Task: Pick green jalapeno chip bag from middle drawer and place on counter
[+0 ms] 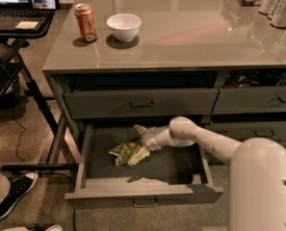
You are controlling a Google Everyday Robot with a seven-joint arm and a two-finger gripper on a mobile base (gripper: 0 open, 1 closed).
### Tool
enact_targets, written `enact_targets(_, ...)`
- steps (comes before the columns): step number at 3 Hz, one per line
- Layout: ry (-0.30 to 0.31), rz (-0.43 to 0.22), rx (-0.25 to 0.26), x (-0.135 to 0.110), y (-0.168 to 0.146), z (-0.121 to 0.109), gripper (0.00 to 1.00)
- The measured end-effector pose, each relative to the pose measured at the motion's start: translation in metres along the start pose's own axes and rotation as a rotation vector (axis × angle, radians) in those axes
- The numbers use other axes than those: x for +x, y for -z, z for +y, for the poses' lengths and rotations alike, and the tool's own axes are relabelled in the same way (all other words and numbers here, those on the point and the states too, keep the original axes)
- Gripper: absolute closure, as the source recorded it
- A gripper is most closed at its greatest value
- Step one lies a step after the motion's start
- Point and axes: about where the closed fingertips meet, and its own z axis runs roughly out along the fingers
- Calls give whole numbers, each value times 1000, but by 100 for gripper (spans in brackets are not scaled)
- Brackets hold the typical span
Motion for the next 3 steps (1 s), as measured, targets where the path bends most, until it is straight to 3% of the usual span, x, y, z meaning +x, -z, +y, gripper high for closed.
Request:
enact_targets(1,0,-2,-36,12,-29,-6,19)
enact_targets(3,-44,13,-101,42,-53,2,65)
